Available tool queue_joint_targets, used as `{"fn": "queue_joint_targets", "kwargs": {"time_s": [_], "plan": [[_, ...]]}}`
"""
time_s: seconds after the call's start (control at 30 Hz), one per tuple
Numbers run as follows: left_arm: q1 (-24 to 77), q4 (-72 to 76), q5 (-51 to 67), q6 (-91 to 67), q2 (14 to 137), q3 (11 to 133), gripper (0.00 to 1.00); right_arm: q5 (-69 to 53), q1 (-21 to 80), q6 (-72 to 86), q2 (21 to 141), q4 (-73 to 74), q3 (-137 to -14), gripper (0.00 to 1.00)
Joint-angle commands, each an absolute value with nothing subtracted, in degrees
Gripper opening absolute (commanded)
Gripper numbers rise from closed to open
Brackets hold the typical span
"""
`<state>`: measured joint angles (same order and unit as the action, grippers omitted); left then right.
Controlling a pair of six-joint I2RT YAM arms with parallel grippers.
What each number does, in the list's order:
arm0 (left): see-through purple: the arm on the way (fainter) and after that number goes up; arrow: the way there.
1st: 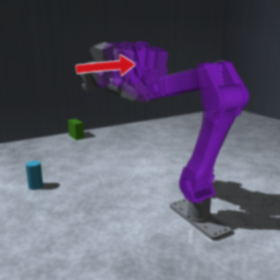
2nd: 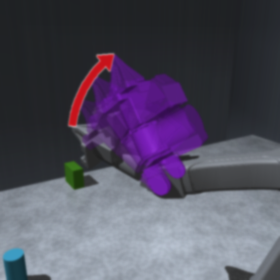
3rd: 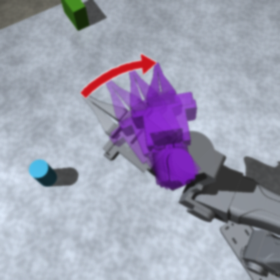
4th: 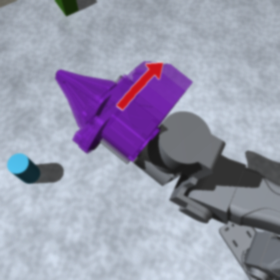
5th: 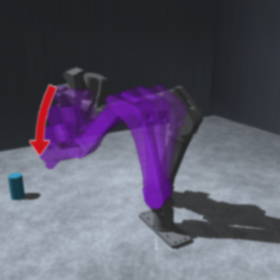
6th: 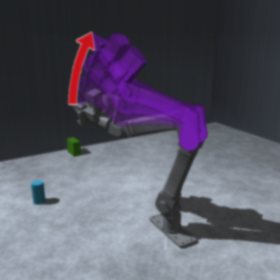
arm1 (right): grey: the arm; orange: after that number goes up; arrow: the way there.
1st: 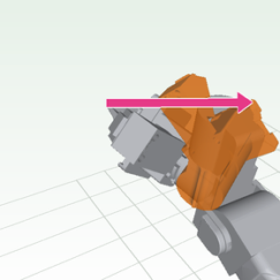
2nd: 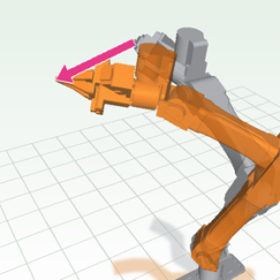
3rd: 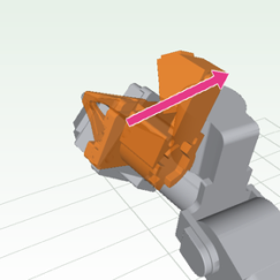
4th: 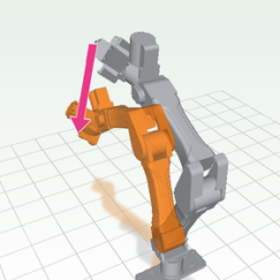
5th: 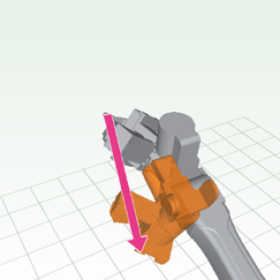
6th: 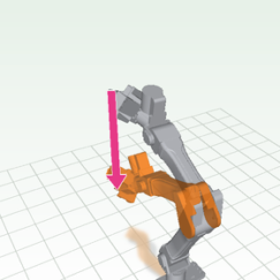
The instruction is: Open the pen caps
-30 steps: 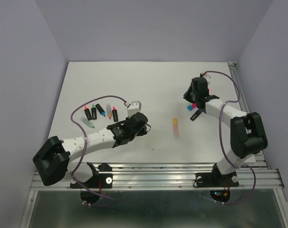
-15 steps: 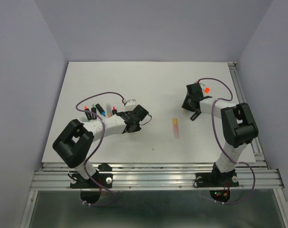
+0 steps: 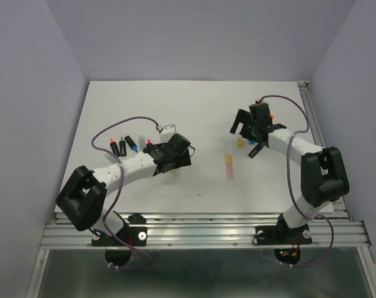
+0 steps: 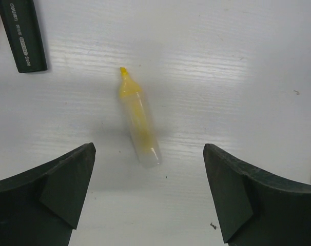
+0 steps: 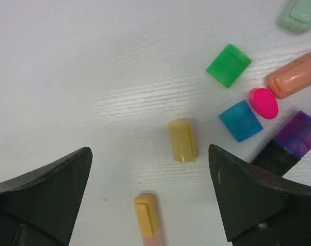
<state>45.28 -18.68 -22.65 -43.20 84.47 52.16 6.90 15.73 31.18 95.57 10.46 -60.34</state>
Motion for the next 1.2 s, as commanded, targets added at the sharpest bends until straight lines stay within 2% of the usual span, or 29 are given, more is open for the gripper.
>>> {"fn": "queue_joint_targets", "kwargs": {"time_s": [0.0,0.13,0.27,0.43,0.67,0.83,0.87,0.93,0.97,1.07,1.17], "plan": [[45.4,-17.6,-22.4,-41.3,78.1,51.8,0.99,1.4,16.8,29.9,88.3,10.0,-57.5,1.00],[45.4,-16.1,-20.1,-40.4,71.5,48.5,0.99,5.5,22.0,29.4,86.2,11.2,-54.7,1.00],[45.4,-12.8,-19.6,-40.5,62.3,42.5,0.99,12.1,27.9,29.2,89.0,16.8,-56.7,1.00],[45.4,-11.0,-18.6,-42.3,51.8,36.4,0.99,20.2,31.4,31.8,93.8,22.0,-60.0,0.95],[45.4,-11.3,-17.8,-42.6,47.1,34.7,0.99,20.2,32.3,33.0,96.6,21.6,-59.0,0.85],[45.4,-10.5,-17.0,-42.9,47.1,34.2,0.99,19.1,32.4,33.2,98.7,19.3,-58.6,0.69],[45.4,-10.4,-16.9,-42.9,47.3,34.1,0.99,19.1,32.3,33.3,99.0,19.2,-58.7,0.63],[45.4,-10.2,-16.2,-42.9,47.6,34.2,0.99,19.2,32.4,33.5,99.8,19.0,-58.6,0.60],[45.4,-9.8,-15.6,-42.7,47.8,34.1,0.99,19.3,32.3,33.7,100.1,18.5,-58.5,0.52],[45.4,-7.7,-14.1,-42.5,48.0,33.3,0.99,19.6,32.4,33.8,100.5,17.8,-58.4,0.43],[45.4,-3.4,-9.7,-41.7,48.2,31.5,0.99,19.2,32.4,34.0,100.3,16.6,-58.6,0.23]]}}
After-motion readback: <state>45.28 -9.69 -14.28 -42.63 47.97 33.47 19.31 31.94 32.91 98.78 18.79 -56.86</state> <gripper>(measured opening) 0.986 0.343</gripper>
